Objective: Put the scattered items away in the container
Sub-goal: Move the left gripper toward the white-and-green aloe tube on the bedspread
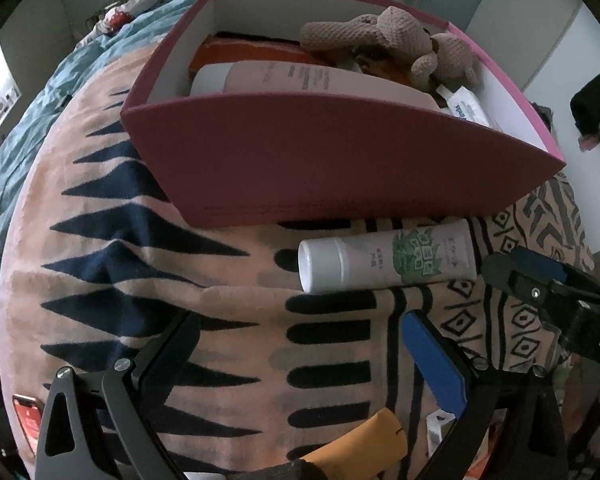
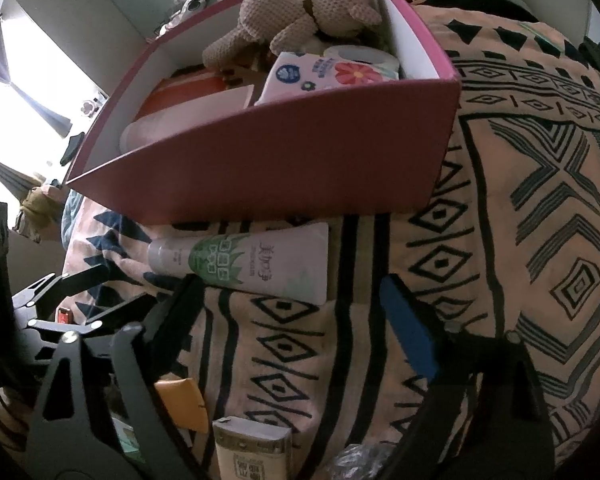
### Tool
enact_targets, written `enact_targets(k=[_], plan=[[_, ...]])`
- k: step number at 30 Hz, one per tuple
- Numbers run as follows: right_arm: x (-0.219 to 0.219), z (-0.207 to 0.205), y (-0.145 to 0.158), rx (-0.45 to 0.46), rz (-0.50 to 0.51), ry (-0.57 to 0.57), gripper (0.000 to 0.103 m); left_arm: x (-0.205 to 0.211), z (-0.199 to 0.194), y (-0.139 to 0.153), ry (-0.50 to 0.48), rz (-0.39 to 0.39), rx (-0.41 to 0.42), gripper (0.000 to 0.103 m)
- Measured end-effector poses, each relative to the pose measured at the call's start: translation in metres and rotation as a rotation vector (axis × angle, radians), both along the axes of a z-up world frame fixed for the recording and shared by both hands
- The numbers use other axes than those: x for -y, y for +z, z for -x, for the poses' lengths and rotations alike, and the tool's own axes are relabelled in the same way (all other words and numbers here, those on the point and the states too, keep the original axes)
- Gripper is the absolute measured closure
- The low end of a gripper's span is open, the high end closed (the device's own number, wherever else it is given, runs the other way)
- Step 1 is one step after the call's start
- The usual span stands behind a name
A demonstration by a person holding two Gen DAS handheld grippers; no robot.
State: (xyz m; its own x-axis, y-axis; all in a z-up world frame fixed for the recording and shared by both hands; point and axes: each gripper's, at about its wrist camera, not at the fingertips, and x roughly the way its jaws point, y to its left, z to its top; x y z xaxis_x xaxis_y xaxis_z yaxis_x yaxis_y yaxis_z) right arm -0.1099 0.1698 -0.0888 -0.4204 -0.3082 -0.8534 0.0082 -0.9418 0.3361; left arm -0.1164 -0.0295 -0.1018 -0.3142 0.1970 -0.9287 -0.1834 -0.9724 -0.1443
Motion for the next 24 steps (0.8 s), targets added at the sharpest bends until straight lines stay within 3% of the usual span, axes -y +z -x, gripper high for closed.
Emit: enact_targets(k=[15, 24], plan=[[0.007, 0.009, -0.008, 0.014, 0.019, 0.031, 0.018, -0.010, 0.013, -0.004, 0.013, -0.007, 0.030, 0.001], [0.009, 0.017, -0.014, 0.046, -0.024, 0.036, 0.021, -0.004, 0.018, -0.012, 0.053, -0.144, 0.089, 0.001]])
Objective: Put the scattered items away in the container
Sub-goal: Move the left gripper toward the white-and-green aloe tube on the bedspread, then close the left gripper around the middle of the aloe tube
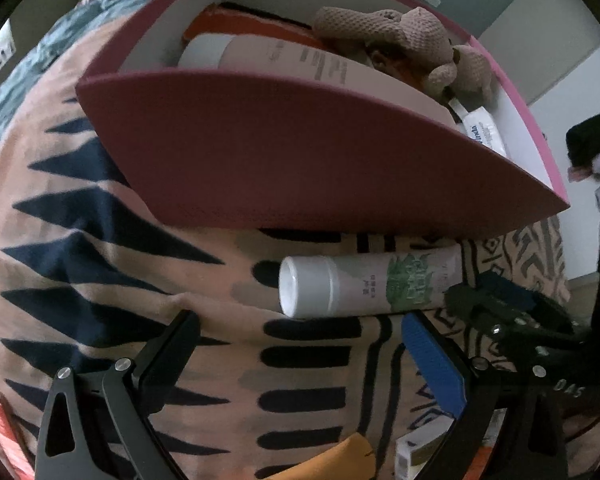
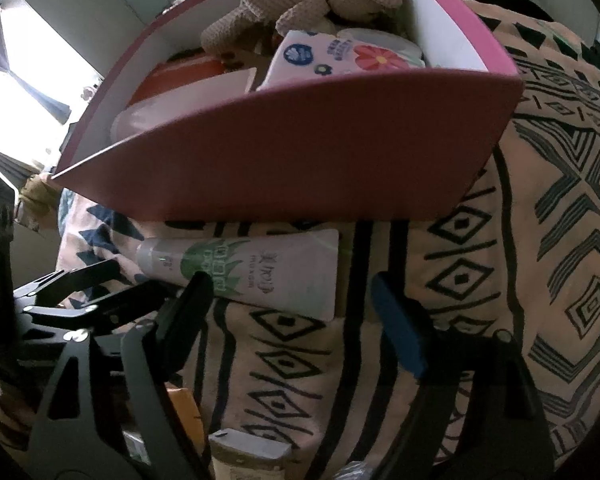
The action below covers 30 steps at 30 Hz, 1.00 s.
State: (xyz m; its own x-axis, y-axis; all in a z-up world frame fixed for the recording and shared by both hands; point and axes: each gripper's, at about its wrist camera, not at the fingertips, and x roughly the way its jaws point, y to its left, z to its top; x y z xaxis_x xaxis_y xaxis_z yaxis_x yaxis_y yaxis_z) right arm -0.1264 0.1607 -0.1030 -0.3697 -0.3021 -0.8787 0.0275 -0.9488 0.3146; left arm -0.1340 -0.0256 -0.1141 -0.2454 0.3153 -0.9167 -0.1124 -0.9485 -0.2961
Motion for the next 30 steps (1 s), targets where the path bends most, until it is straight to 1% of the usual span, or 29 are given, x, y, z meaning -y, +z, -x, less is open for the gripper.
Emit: enact_targets(k=[1, 5, 10, 13, 15, 18, 20, 24, 26, 28, 30], plan=[[0.000, 0.000, -0.002, 0.010, 0.001, -0.002, 0.021, 0.002, -0.003, 0.000, -0.001, -0.012, 0.005, 0.001], [0.001, 0.001, -0.011, 0.044, -0.010, -0.008, 0.032, -0.003, 0.003, -0.005, -0.010, -0.026, 0.033, 0.001], [0.000, -0.001, -0.010, 0.039, -0.016, -0.015, 0.032, 0.000, 0.002, -0.012, -0.012, -0.047, 0.055, 0.001], [0.001, -0.002, -0.009, 0.032, -0.019, -0.012, 0.038, 0.004, 0.002, -0.014, -0.005, -0.048, 0.068, 0.001], [0.004, -0.002, -0.009, 0.033, -0.016, -0.004, 0.038, 0.004, 0.002, -0.015, -0.006, -0.044, 0.074, 0.001], [0.003, -0.003, -0.008, 0.032, -0.013, 0.003, 0.042, 0.004, 0.000, -0.013, -0.018, -0.041, 0.073, 0.001], [0.003, -0.003, -0.008, 0.035, -0.013, 0.004, 0.046, 0.003, -0.002, -0.013, -0.023, -0.044, 0.075, 0.003], [0.004, -0.005, -0.008, 0.029, -0.016, 0.011, 0.048, 0.003, -0.003, -0.012, -0.023, -0.041, 0.075, 0.004], [0.006, -0.005, -0.007, 0.023, -0.013, 0.015, 0.053, 0.000, -0.004, -0.012, -0.023, -0.042, 0.075, 0.006], [0.006, -0.005, -0.004, 0.014, -0.005, 0.025, 0.055, 0.001, -0.005, -0.012, -0.021, -0.042, 0.073, 0.010], [0.008, -0.005, -0.003, 0.007, -0.007, 0.034, 0.055, 0.003, -0.005, -0.012, -0.022, -0.045, 0.072, 0.011]])
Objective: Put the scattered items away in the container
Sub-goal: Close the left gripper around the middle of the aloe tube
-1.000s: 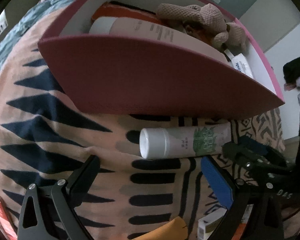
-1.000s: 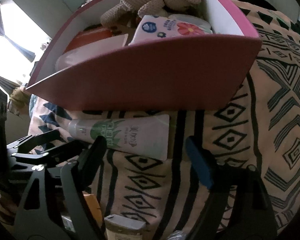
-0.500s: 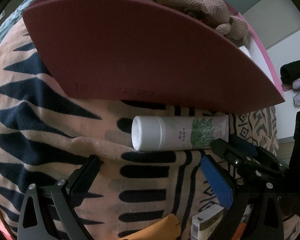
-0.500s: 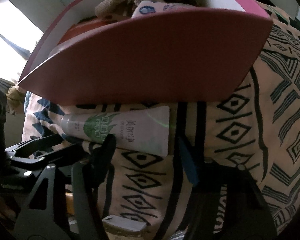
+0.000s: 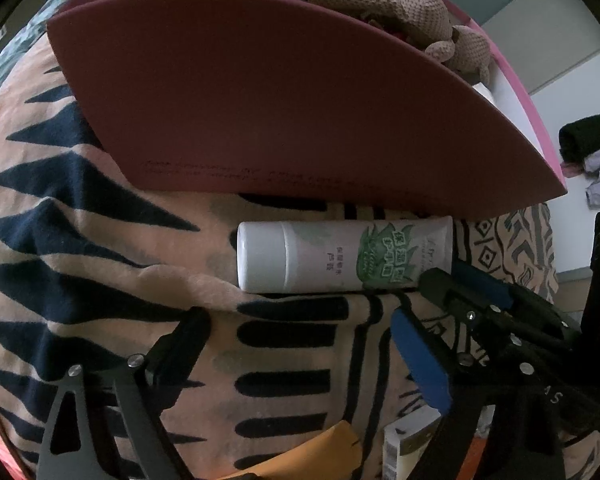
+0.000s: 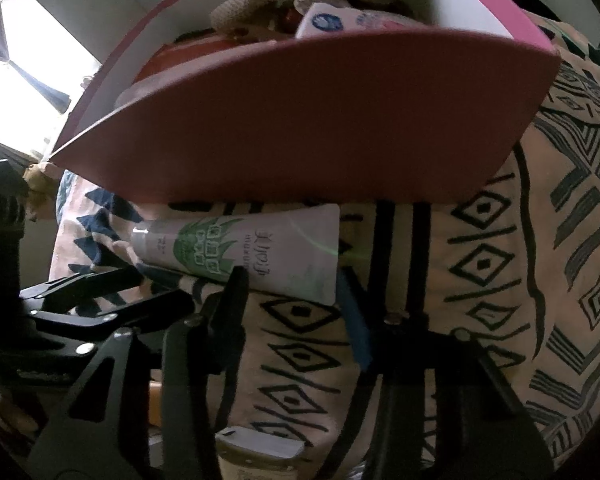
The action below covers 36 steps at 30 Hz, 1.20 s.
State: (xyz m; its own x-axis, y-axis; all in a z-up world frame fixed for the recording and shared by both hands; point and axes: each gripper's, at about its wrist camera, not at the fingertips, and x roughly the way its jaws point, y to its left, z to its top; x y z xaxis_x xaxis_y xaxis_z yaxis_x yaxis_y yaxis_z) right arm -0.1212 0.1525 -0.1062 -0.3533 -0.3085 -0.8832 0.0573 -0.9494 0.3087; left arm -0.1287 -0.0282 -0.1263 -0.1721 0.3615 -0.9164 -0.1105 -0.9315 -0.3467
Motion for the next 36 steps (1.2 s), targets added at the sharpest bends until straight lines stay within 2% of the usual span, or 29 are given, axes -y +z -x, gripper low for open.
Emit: enact_targets(k=[15, 18, 20, 21, 23, 24, 28, 30, 32, 36], plan=[[-0.003, 0.008, -0.005, -0.005, 0.066, -0.006, 0.054, 0.011, 0.013, 0.001, 0.023, -0.028, -0.002, 0.015], [0.003, 0.008, -0.005, -0.011, 0.067, 0.015, 0.054, 0.007, 0.012, 0.001, 0.012, -0.009, -0.008, 0.025], [0.008, 0.006, -0.005, -0.011, 0.065, 0.035, 0.056, 0.007, 0.011, 0.003, 0.004, 0.005, -0.010, 0.035], [0.011, 0.005, -0.004, -0.015, 0.056, 0.045, 0.057, 0.007, 0.011, 0.003, 0.000, -0.007, -0.006, 0.038], [0.017, 0.003, -0.001, -0.025, 0.045, 0.068, 0.059, 0.006, 0.009, 0.003, -0.008, -0.054, 0.012, 0.053], [0.019, 0.002, 0.000, -0.028, 0.045, 0.074, 0.059, 0.006, 0.008, 0.002, -0.017, -0.073, 0.017, 0.054], [0.023, 0.002, 0.003, -0.030, 0.025, 0.078, 0.060, 0.011, 0.006, 0.002, -0.012, -0.073, 0.017, 0.054], [0.017, 0.003, 0.000, -0.011, 0.037, 0.057, 0.060, 0.022, 0.007, 0.008, 0.009, -0.095, -0.009, 0.049], [0.012, 0.003, -0.003, 0.002, 0.058, 0.039, 0.060, 0.037, 0.007, 0.015, 0.026, -0.073, -0.032, 0.030], [0.008, 0.002, -0.002, -0.005, 0.076, 0.033, 0.060, 0.048, 0.010, 0.017, 0.060, -0.032, -0.071, 0.029]])
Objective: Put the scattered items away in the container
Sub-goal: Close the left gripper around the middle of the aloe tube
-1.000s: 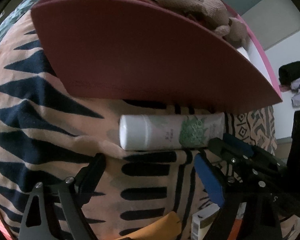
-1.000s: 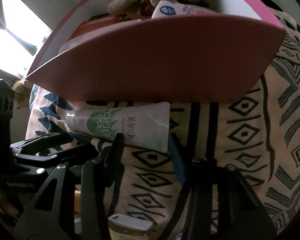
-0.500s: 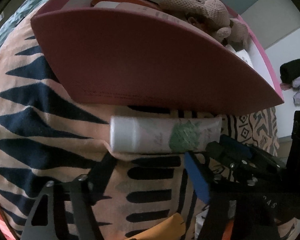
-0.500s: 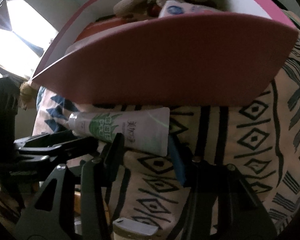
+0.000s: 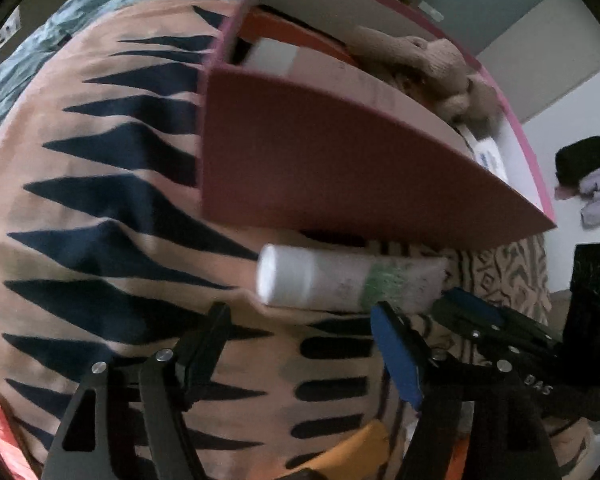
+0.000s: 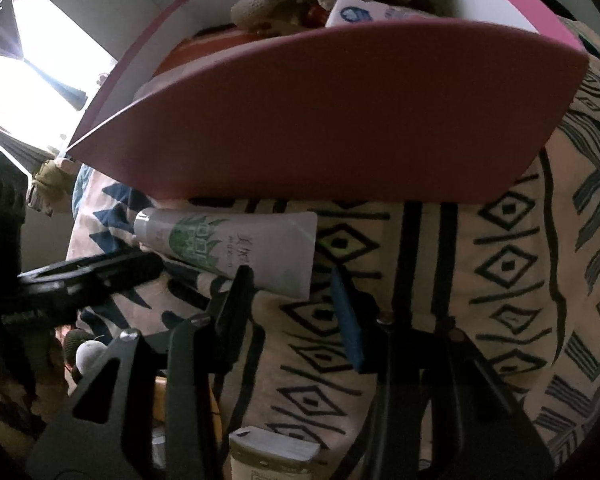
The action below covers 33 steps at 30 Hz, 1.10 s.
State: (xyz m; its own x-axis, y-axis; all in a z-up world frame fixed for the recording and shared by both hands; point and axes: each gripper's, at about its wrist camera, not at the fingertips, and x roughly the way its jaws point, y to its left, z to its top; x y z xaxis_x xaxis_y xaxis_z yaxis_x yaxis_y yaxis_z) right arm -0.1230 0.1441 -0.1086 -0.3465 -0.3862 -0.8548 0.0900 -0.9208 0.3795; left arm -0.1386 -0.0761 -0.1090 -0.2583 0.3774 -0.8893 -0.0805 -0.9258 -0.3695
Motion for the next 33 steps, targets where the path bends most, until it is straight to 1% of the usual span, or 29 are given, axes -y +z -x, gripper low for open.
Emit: enact_targets(k=[2, 4, 7, 9, 11, 12, 16, 19, 21, 22, 23, 24, 25, 26, 28, 29, 31, 33], plan=[[0.001, 0.000, 0.002, -0.011, 0.008, 0.004, 0.060, 0.000, 0.003, 0.001, -0.003, -0.005, -0.013, 0.029], [0.005, 0.001, 0.002, -0.015, 0.002, 0.013, 0.060, -0.003, 0.007, -0.001, -0.021, 0.014, -0.023, 0.029], [0.006, 0.003, 0.004, -0.016, 0.003, 0.018, 0.060, -0.001, 0.012, 0.000, -0.042, 0.016, -0.034, 0.029], [0.008, 0.004, 0.004, -0.018, 0.002, 0.022, 0.060, -0.007, 0.016, -0.002, -0.056, 0.013, -0.035, 0.031], [0.008, 0.005, 0.002, -0.014, -0.001, 0.023, 0.059, -0.007, 0.017, -0.004, -0.056, 0.002, -0.024, 0.034], [0.009, 0.005, 0.002, -0.012, 0.000, 0.024, 0.059, -0.009, 0.017, -0.004, -0.056, -0.002, -0.024, 0.034], [0.012, 0.004, 0.003, -0.021, -0.025, 0.038, 0.059, -0.015, 0.015, -0.001, -0.075, 0.027, -0.040, 0.036], [0.010, 0.003, 0.006, -0.029, -0.033, 0.030, 0.057, -0.017, 0.009, 0.002, -0.097, 0.022, -0.048, 0.036], [0.007, 0.002, 0.010, -0.044, -0.036, 0.028, 0.057, -0.016, 0.006, 0.006, -0.102, 0.005, -0.052, 0.036], [0.006, 0.000, 0.014, -0.054, -0.036, 0.030, 0.057, -0.015, 0.005, 0.007, -0.108, -0.021, -0.050, 0.036], [0.005, -0.001, 0.016, -0.059, -0.019, 0.039, 0.058, -0.015, 0.003, 0.008, -0.121, -0.072, -0.040, 0.037], [0.006, -0.002, 0.018, -0.059, 0.010, 0.051, 0.059, -0.016, 0.001, 0.009, -0.129, -0.102, -0.035, 0.038], [0.010, -0.002, 0.020, -0.063, 0.023, 0.057, 0.060, -0.019, -0.001, 0.011, -0.138, -0.103, -0.037, 0.038], [0.015, -0.004, 0.022, -0.072, 0.016, 0.068, 0.060, -0.023, -0.004, 0.011, -0.148, -0.081, -0.045, 0.038], [0.023, -0.006, 0.023, -0.088, -0.043, 0.089, 0.061, -0.025, -0.005, 0.010, -0.147, -0.045, -0.050, 0.038], [0.023, -0.006, 0.023, -0.087, -0.053, 0.086, 0.061, -0.022, -0.005, 0.010, -0.139, -0.051, -0.042, 0.038], [0.013, -0.006, 0.020, -0.071, -0.017, 0.042, 0.061, -0.018, -0.004, 0.008, -0.119, -0.058, -0.032, 0.038], [0.001, -0.006, 0.019, -0.065, -0.028, 0.004, 0.061, -0.016, -0.002, 0.007, -0.110, -0.046, -0.025, 0.037]])
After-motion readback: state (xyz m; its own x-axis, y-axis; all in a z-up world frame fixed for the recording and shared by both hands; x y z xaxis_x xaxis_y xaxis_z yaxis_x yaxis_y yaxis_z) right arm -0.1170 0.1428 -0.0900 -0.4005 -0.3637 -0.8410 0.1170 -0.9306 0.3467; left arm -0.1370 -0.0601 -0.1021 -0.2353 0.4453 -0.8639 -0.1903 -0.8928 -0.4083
